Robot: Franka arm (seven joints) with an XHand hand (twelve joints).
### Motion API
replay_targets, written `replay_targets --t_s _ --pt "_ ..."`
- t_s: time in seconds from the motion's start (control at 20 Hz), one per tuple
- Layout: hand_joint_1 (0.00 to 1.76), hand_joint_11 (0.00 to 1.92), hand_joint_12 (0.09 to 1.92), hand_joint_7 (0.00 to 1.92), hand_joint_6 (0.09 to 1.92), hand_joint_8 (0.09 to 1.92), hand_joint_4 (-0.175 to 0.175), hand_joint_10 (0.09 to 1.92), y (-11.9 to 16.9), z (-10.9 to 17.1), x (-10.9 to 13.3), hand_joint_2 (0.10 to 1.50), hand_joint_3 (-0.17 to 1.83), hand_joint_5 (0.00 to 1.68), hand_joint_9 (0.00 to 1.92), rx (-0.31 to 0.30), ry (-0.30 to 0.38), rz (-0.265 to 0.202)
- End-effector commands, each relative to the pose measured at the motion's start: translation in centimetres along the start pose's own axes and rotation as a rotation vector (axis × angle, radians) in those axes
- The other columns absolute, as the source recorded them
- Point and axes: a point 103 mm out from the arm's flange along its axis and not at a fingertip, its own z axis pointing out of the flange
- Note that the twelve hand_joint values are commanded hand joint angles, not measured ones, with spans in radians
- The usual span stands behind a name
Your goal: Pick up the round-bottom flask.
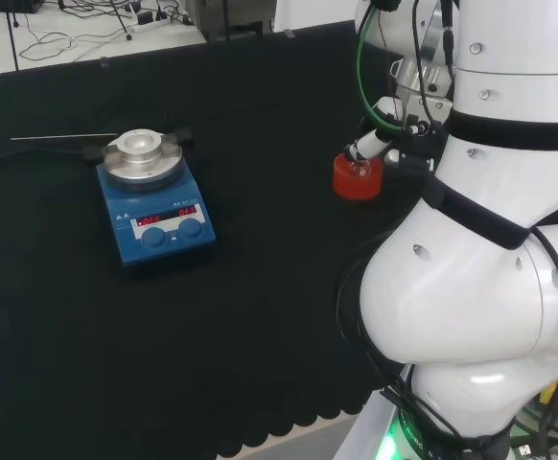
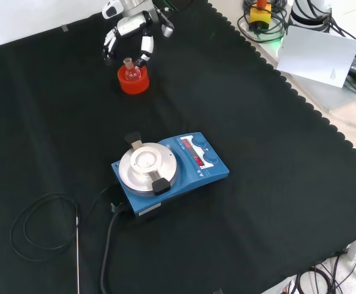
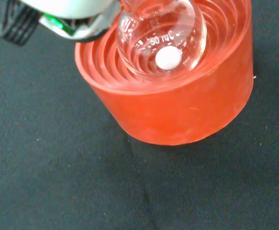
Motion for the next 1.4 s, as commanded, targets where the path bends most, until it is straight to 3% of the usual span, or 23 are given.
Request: replay_targets --t_s 0.05,0.2,0.5,0.95,1.3,1.4 --pt "0.9 0.3 1.36 0.32 0.27 0.64 -0.035 0.6 0.44 0.43 -0.3 0.58 0.63 0.65 0.58 0.002 0.01 0.012" --pt "0.91 0.3 1.36 0.32 0.42 0.65 -0.035 0.59 0.62 0.43 -0.47 0.58 0.63 0.59 0.58 0.001 0.011 0.015" --pt "0.92 0.33 1.35 0.33 0.65 0.65 -0.052 0.6 0.87 0.48 -0.54 0.59 0.63 0.7 0.59 -0.003 0.008 0.015" --pt "0.93 0.39 1.34 0.37 0.76 0.67 -0.078 0.6 1.27 0.48 -0.53 0.62 0.64 0.89 0.62 -0.032 -0.019 0.013" --pt "0.9 0.47 1.31 0.42 0.74 0.67 -0.092 0.59 1.21 -0.1 -0.14 0.68 0.63 1.01 0.68 -0.073 -0.062 0.014" --pt "1.0 0.51 1.29 0.46 0.81 0.67 0.081 0.57 1.04 -0.29 0.04 0.79 0.49 1.08 0.72 -0.098 -0.074 0.009"
